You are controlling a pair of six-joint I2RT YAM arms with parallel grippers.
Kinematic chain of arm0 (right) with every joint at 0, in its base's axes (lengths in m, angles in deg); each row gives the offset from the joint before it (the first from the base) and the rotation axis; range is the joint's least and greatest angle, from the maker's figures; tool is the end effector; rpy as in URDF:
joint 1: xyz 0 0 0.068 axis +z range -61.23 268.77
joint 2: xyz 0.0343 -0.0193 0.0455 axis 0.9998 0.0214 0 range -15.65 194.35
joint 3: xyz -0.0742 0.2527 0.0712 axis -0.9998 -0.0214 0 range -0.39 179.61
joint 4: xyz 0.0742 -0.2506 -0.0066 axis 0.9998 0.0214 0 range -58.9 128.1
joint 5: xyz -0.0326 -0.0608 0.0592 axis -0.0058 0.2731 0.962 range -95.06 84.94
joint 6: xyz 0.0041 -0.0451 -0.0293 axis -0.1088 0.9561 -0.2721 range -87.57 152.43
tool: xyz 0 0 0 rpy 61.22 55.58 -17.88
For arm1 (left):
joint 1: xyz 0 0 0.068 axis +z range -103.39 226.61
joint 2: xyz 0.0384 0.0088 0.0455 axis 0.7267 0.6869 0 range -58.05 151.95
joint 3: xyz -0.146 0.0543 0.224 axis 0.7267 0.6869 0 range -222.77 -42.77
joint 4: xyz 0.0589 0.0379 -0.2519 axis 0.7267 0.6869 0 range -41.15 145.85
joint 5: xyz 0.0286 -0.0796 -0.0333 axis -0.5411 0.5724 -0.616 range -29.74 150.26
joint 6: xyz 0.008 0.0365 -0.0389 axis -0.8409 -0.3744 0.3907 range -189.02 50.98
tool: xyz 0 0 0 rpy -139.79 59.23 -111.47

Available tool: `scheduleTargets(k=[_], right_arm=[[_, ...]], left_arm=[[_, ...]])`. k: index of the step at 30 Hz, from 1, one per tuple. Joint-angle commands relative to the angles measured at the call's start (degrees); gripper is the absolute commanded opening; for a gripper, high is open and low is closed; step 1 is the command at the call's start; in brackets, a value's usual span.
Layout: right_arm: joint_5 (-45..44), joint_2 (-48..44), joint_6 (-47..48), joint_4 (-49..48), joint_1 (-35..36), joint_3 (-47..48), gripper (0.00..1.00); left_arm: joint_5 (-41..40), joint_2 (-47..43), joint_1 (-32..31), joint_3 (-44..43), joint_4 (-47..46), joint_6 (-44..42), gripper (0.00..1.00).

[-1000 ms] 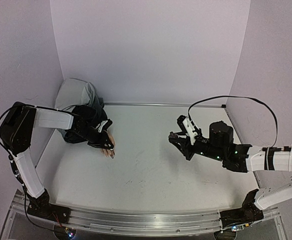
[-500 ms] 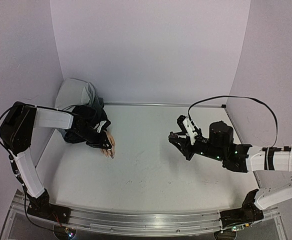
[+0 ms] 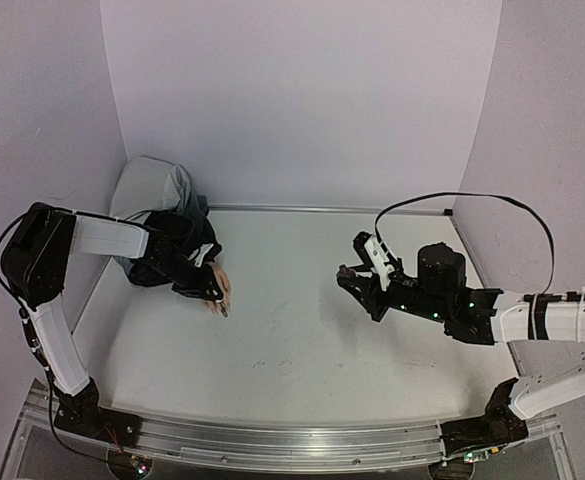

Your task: Paint the nails

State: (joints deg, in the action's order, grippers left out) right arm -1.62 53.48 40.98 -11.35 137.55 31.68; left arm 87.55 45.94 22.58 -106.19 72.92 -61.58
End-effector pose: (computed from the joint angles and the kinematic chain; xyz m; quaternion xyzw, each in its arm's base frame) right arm 0.1741 0.2020 0.2707 -0.3422 0.5796 0.2732 0.6873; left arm 0.3168 -0.1591 0.1605 0.1880 0.9307 -0.2794 0.1429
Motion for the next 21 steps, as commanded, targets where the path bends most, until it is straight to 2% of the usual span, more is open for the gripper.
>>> scheduleTargets(k=[1,21], right_arm=[[0.5,-0.6,0.0,-4.3,-0.3,0.5,0.00],[0.8,-0.7,-0.1,-4.2,-0.6,0.3,0.00]], left_arm=[[1.1,0.8,0.2,-2.8,0.0,-0.2,0.00],[2.7,0.8,0.0,-1.8,0.2,-0.1,0.00]])
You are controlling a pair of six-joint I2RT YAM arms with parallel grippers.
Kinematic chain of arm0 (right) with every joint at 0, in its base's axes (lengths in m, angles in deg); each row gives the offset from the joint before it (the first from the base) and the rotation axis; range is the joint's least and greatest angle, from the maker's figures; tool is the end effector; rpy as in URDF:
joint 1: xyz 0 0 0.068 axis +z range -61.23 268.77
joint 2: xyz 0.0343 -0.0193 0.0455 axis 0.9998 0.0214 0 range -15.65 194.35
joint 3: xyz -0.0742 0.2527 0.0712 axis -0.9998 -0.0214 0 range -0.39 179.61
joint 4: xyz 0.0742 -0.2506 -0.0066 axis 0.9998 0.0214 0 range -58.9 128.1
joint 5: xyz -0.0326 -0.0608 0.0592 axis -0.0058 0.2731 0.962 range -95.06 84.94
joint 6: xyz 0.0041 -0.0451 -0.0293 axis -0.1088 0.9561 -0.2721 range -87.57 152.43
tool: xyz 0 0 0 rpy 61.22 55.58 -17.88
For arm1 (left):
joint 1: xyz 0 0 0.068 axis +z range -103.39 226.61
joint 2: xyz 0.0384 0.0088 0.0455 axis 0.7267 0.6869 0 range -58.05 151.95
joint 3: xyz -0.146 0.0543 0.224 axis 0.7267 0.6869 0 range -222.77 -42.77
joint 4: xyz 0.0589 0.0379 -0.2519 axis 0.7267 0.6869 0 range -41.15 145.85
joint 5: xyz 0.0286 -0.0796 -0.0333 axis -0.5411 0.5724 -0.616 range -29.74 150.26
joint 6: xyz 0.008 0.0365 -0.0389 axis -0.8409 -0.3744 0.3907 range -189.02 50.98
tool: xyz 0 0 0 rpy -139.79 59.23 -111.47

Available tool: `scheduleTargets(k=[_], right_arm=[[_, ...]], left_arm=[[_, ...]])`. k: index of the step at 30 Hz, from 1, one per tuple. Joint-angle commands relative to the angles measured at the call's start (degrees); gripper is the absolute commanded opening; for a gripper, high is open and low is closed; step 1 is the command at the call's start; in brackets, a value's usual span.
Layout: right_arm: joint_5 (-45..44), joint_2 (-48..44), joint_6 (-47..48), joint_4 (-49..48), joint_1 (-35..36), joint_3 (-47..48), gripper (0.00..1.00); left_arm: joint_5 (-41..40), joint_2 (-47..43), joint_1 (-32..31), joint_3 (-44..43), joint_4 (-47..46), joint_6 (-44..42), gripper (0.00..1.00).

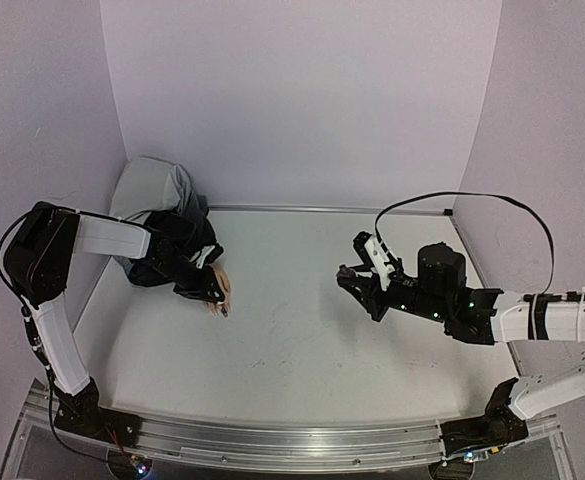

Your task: Paint the nails

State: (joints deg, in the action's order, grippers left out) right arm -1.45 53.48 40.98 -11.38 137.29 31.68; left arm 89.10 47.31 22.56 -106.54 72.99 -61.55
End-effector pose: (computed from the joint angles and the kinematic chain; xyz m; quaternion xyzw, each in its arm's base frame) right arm 0.1749 0.2012 0.2708 -0.3418 0.5796 0.2727 0.6877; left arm 0.3182 -0.1608 0.1545 0.1884 0.9294 -0.2896 0.1298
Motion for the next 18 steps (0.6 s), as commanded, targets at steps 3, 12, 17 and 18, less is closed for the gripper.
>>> scheduleTargets(k=[3,12,17,18], right_arm=[[0.6,-0.7,-0.2,-4.2,-0.3,0.3,0.00],[0.7,-1.0,-0.2,-4.3,-0.3,0.3,0.00],[0.8,-1.3,-0.3,-4.2,-0.4,0.1,0.00],[0.7,-1.3,-0.3,-4.2,-0.4,0.1,0.00]], left_arm=[[0.4,-1.2,-0.3,-1.1,0.4,-0.5,0.00],[0.4,-1.7,-1.0,-1.0,0.8,-0.8,0.00],[0.3,-1.9,-1.1,-0.8,1.0,-1.0,0.00],[0.4,-1.9,-1.1,-0.7,1.0,-1.0,0.00]])
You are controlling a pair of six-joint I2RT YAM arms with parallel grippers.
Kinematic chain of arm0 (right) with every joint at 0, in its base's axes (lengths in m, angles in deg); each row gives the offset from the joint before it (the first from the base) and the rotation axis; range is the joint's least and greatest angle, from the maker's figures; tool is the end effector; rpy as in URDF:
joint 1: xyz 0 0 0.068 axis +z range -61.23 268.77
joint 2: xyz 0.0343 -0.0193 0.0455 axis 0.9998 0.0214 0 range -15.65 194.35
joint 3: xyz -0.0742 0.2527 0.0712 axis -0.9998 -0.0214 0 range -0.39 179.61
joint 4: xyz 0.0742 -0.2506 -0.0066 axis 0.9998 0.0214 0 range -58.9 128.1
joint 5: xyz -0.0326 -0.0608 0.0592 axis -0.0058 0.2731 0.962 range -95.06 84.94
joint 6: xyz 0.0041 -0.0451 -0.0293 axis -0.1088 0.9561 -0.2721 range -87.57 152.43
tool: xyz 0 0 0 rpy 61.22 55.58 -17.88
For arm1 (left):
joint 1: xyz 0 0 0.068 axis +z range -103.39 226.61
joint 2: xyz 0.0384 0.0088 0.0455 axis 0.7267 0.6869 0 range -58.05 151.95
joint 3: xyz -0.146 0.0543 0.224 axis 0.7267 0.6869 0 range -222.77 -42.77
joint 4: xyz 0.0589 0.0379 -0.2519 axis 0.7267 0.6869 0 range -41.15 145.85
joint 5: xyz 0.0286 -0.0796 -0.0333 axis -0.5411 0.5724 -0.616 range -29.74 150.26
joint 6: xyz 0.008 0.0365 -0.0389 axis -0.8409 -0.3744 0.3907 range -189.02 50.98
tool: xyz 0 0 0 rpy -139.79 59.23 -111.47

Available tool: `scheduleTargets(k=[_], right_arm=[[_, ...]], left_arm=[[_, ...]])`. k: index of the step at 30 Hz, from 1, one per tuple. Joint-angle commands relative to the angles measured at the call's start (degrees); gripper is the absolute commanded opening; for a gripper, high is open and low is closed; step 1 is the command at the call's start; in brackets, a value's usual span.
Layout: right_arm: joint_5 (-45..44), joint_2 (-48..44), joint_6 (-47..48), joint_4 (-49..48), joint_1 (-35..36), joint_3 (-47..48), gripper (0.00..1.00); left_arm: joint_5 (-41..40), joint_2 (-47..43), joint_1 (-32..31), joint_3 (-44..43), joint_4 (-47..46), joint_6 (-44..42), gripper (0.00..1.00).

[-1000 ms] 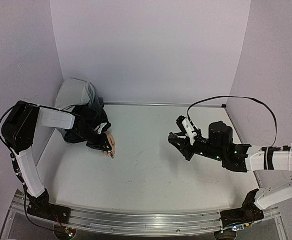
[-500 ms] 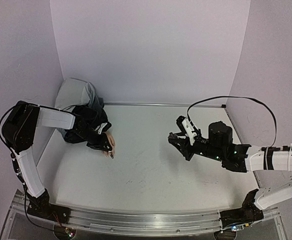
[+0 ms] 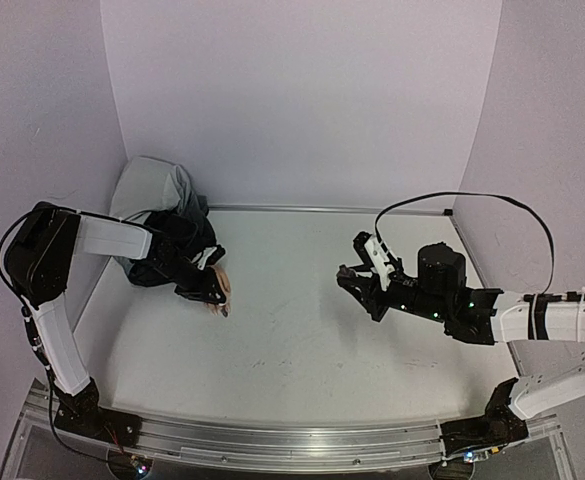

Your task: Paint the nails

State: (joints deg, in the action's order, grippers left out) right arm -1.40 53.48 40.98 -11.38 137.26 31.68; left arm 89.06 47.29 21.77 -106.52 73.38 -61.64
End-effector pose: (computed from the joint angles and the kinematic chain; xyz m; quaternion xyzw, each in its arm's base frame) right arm 0.1750 0.2012 0.2708 -0.3419 0.5795 0.2728 0.6876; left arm 0.3153 -0.1648 0.1542 0.1947 0.9288 -0.2894 0.1250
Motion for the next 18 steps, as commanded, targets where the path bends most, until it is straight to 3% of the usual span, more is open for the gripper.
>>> scheduleTargets(k=[1,18], right_arm=[[0.7,-1.3,-0.3,-4.3,-0.4,0.1,0.00],[1.1,-1.6,-0.4,-4.4,-0.4,0.0,0.00]], left_arm=[[0.5,-2.0,-0.4,-0.7,0.6,-0.9,0.00],[1.8,-2.0,-0.6,-0.5,0.4,-0.7,0.00]])
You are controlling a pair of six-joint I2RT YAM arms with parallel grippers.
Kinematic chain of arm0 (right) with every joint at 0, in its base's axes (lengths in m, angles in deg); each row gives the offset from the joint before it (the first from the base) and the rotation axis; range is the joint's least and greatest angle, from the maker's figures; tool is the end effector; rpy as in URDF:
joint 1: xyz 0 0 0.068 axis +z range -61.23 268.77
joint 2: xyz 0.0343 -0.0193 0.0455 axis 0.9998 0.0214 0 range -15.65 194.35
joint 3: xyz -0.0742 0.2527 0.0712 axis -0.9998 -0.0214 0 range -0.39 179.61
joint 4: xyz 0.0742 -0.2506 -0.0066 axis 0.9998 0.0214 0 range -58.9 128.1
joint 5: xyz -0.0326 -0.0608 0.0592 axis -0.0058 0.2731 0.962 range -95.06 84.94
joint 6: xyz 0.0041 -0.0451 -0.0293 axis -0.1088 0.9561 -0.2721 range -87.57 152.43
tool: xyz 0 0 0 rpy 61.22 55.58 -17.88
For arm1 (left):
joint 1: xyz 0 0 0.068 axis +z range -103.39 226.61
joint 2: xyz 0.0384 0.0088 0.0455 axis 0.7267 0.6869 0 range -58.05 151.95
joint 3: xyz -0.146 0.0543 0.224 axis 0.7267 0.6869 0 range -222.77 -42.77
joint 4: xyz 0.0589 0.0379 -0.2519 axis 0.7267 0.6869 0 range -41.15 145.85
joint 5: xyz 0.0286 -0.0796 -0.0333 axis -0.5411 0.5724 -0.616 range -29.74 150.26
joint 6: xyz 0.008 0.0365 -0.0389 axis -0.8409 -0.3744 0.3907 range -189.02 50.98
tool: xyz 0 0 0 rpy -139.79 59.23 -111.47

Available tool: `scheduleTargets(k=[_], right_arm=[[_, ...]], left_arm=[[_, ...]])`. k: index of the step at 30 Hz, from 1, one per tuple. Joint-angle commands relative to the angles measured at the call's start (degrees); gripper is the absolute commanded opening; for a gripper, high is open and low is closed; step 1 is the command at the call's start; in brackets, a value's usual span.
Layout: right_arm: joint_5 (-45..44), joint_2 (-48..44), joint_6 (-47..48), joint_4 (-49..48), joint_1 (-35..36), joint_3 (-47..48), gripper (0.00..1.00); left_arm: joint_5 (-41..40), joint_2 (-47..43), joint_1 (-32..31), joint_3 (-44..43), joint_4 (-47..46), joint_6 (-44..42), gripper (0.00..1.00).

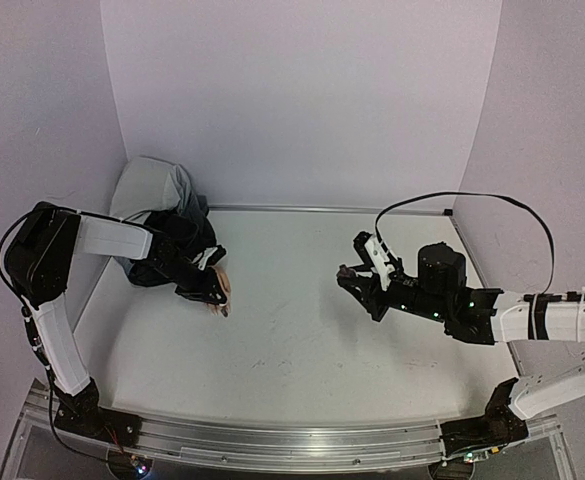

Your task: Paint the nails

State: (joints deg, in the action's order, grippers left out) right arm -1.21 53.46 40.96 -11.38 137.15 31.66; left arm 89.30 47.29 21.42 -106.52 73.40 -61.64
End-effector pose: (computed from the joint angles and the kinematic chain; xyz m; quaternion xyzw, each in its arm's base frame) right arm 0.1752 0.2008 0.2708 -0.3423 0.5793 0.2732 0.6874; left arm 0.3142 -0.1668 0.1543 0.1978 0.9277 -0.2916 0.1233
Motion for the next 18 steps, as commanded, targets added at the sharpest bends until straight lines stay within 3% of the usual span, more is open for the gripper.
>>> scheduleTargets(k=[1,18], right_arm=[[0.9,-1.7,-0.4,-4.4,-0.4,0.1,0.00],[1.2,-1.5,-0.5,-4.5,-0.6,-0.1,0.00]], left_arm=[[1.8,-2.1,-0.3,-0.4,0.4,-0.7,0.00],[3.8,-3.5,-0.2,0.8,-1.8,0.1,0.00]])
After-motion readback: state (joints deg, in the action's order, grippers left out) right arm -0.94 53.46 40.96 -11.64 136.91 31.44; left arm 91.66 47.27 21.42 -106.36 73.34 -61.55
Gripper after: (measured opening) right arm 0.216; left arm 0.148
